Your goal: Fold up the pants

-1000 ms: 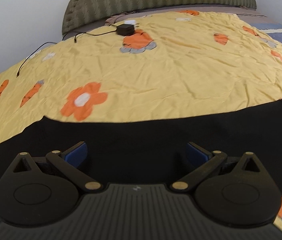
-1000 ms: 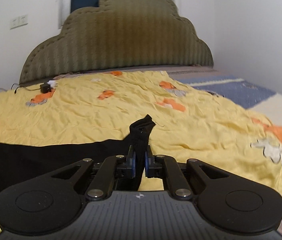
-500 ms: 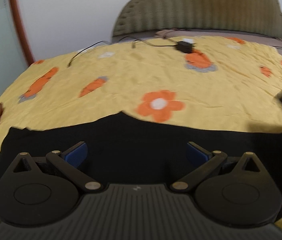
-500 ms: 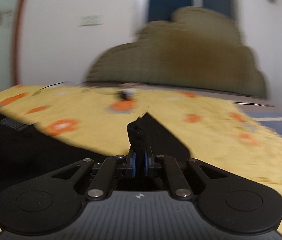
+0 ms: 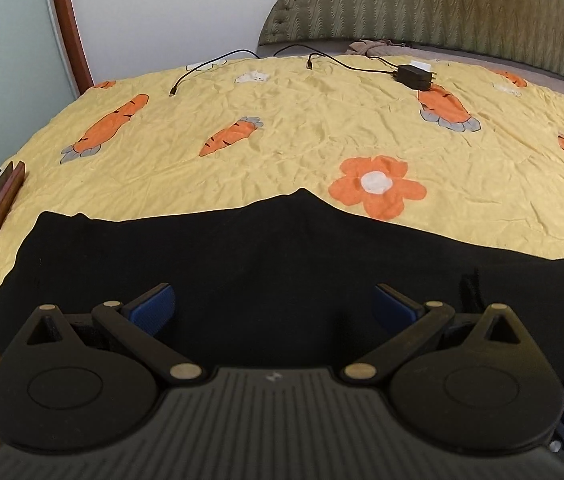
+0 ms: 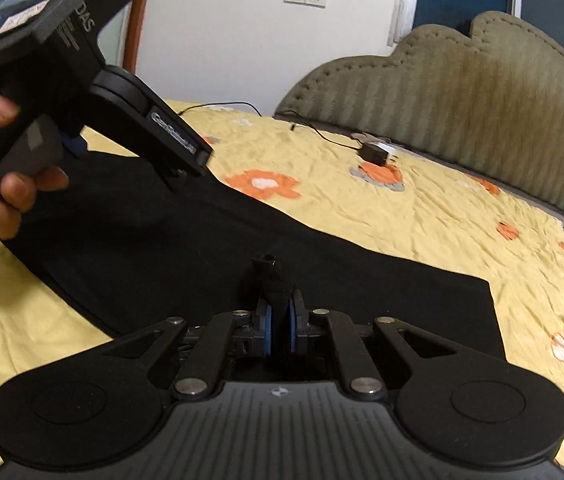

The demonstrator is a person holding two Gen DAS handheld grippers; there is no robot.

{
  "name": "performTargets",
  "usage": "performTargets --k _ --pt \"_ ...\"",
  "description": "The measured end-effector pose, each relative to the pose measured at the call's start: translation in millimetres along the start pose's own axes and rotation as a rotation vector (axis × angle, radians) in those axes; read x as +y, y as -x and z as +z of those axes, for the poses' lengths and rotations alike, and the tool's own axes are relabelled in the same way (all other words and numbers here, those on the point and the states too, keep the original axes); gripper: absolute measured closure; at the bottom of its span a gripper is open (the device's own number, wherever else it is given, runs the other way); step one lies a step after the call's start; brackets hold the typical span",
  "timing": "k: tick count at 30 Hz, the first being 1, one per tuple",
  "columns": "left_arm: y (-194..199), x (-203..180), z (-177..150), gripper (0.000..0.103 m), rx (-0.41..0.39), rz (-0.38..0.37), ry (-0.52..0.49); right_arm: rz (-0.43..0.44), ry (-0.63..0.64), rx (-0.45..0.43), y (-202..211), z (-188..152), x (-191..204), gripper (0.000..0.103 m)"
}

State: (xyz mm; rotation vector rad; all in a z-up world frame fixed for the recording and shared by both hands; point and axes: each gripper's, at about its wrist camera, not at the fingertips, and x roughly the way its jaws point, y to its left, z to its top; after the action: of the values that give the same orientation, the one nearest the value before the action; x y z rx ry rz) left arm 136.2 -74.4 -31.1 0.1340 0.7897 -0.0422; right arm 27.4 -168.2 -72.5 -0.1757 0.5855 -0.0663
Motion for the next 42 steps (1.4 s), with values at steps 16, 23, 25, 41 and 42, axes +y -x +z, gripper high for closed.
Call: performTargets --k 16,23,25,41,42 --pt "-3.7 17.9 0.0 0.0 0.031 -0.022 0.009 0.13 0.045 0.033 21.0 1.7 8.3 0.069" --pt "12.5 -15.6 8.9 0.0 0.034 -0.213 -0.058 -0.136 0.034 -0.007 23.3 2.8 -70.0 0.067" --pt "16.9 -35.3 7.8 0.0 0.011 -0.19 -0.094 -0.167 0.052 0.027 0.1 6.5 -94.7 0.067" --pt "4.4 -65.1 -30.7 0.0 0.095 -0.219 -0.208 0.002 -0.075 0.158 -4.4 -7.3 -131.3 0.067" --pt "1.7 -68.2 -34.9 0.0 0.105 -0.21 -0.232 0.006 -0.059 0.19 -5.3 -13.0 -126.3 0.067"
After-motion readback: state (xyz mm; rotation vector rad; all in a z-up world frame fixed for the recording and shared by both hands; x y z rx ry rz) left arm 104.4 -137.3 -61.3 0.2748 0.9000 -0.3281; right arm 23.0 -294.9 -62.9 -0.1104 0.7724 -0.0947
